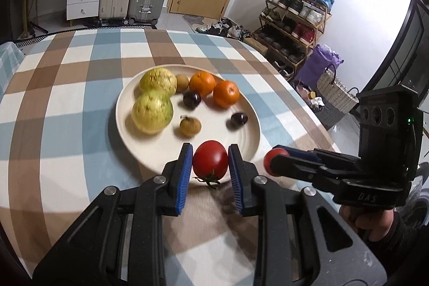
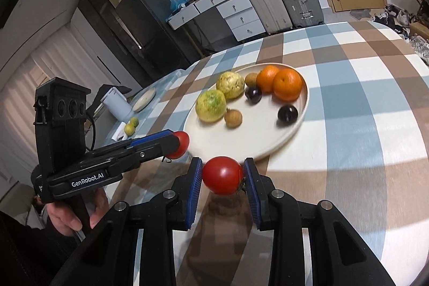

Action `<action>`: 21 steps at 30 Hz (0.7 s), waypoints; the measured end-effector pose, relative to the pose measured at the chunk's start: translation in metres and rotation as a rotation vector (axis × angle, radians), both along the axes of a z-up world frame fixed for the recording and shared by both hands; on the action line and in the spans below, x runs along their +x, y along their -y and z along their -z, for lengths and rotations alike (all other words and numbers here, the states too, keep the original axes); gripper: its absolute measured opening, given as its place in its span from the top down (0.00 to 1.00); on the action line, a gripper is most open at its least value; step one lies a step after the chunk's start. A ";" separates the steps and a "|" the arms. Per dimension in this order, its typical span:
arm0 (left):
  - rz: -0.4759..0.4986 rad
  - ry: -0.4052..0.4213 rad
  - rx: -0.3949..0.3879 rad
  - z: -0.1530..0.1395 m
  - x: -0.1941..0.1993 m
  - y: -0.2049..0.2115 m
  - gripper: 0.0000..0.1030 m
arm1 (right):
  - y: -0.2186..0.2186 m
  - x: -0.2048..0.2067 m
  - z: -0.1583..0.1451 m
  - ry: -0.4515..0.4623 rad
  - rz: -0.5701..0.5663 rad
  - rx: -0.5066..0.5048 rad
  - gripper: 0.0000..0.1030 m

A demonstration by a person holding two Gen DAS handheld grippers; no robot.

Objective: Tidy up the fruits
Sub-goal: 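Carry both tomatoes onto the cream plate and open both grippers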

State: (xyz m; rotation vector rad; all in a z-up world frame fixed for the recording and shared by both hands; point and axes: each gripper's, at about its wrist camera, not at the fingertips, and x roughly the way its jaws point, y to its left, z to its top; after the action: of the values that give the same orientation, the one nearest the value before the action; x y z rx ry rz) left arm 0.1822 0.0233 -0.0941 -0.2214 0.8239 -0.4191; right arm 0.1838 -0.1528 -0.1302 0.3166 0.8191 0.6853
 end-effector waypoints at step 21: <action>0.029 -0.015 0.016 0.007 0.098 0.035 0.76 | 0.002 0.098 -0.011 0.001 0.029 0.046 0.69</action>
State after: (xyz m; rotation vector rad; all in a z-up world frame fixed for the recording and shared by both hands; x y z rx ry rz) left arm 0.2801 -0.0121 -0.1011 -0.1979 0.8460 -0.4384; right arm 0.2815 -0.1551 -0.1188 0.3691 0.7971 0.6782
